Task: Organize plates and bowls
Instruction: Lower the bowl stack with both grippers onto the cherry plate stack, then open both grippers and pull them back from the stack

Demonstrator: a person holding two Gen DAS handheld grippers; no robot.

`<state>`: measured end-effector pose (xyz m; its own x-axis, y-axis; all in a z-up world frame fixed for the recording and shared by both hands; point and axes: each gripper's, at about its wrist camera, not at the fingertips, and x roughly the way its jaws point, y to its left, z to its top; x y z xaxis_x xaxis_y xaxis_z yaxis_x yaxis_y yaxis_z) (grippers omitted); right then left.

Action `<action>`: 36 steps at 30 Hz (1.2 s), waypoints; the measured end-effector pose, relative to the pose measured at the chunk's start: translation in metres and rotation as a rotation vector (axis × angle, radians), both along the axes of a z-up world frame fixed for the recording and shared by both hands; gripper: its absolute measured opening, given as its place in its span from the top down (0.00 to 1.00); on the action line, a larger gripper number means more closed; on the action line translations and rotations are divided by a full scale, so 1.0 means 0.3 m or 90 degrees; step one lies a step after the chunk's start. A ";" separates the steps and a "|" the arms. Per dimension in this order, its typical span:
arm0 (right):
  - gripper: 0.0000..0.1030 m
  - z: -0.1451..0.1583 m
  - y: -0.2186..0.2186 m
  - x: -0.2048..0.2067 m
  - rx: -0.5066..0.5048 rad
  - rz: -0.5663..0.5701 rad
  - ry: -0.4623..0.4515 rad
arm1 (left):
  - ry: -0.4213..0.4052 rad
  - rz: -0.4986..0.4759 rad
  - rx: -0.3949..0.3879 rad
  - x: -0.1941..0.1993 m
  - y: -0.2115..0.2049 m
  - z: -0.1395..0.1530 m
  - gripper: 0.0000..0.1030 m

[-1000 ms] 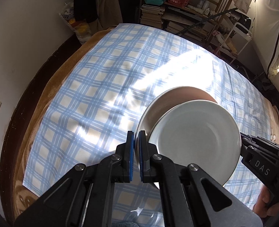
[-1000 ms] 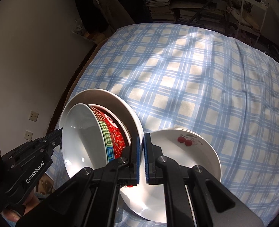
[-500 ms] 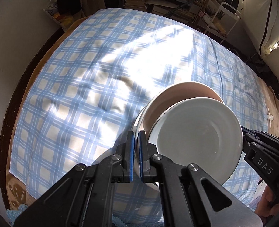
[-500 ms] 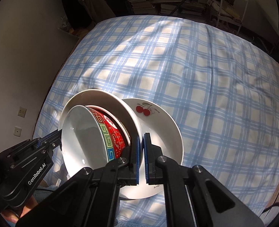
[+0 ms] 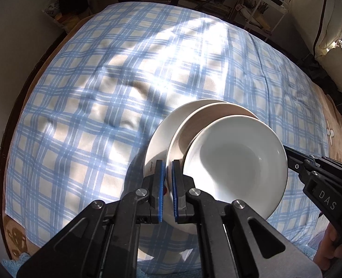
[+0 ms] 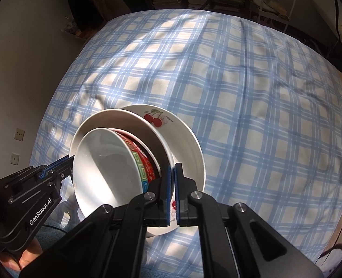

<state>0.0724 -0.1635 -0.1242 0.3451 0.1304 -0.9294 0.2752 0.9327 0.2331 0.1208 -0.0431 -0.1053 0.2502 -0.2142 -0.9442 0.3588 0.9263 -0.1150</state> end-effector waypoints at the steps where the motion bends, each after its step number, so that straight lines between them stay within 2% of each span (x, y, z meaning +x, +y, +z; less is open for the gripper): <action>1: 0.96 0.008 -0.001 -0.002 0.009 0.003 -0.006 | -0.004 -0.001 -0.011 0.000 0.006 0.011 0.92; 3: 0.96 0.025 0.005 -0.004 0.001 0.010 -0.014 | -0.008 -0.004 -0.026 0.001 0.013 0.036 0.91; 8: 0.96 0.045 -0.001 -0.040 0.015 0.002 -0.036 | -0.040 -0.007 -0.003 -0.019 0.026 0.077 0.86; 13: 0.86 0.087 -0.010 -0.099 0.013 -0.008 -0.066 | -0.077 -0.011 0.020 -0.069 0.052 0.118 0.80; 14: 0.81 0.098 -0.010 -0.113 0.013 -0.008 -0.074 | -0.085 -0.009 0.022 -0.081 0.061 0.128 0.79; 15: 0.70 0.113 -0.009 -0.130 0.013 -0.007 -0.085 | -0.095 -0.008 0.026 -0.095 0.070 0.140 0.76; 16: 0.65 0.131 -0.008 -0.150 0.011 -0.007 -0.099 | -0.108 -0.007 0.030 -0.112 0.078 0.154 0.74; 17: 0.54 0.150 -0.006 -0.169 0.004 -0.006 -0.113 | -0.121 -0.006 0.035 -0.130 0.086 0.170 0.72; 19: 0.46 0.191 -0.001 -0.210 -0.014 -0.003 -0.142 | -0.146 -0.010 0.030 -0.163 0.104 0.209 0.62; 21: 0.35 0.229 0.003 -0.250 -0.032 -0.003 -0.167 | -0.192 -0.005 0.026 -0.203 0.123 0.261 0.46; 22: 0.33 0.249 0.006 -0.271 -0.039 -0.002 -0.182 | -0.220 0.003 0.027 -0.225 0.135 0.290 0.36; 25: 0.22 0.305 0.016 -0.338 -0.061 -0.002 -0.231 | -0.278 0.017 0.003 -0.279 0.173 0.370 0.17; 27: 0.12 0.334 0.025 -0.379 -0.072 0.001 -0.260 | -0.300 0.031 -0.011 -0.307 0.198 0.410 0.13; 32: 0.00 0.375 0.047 -0.461 -0.100 -0.009 -0.320 | -0.356 0.037 -0.005 -0.379 0.233 0.466 0.10; 36: 0.00 0.386 0.060 -0.508 -0.121 -0.018 -0.350 | -0.391 0.048 -0.007 -0.430 0.257 0.472 0.08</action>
<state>-0.0799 -0.1455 -0.0083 0.7850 -0.0378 -0.6183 0.1863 0.9663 0.1775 -0.0083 0.0341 0.0362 0.7621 -0.1839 -0.6208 0.2966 0.9515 0.0821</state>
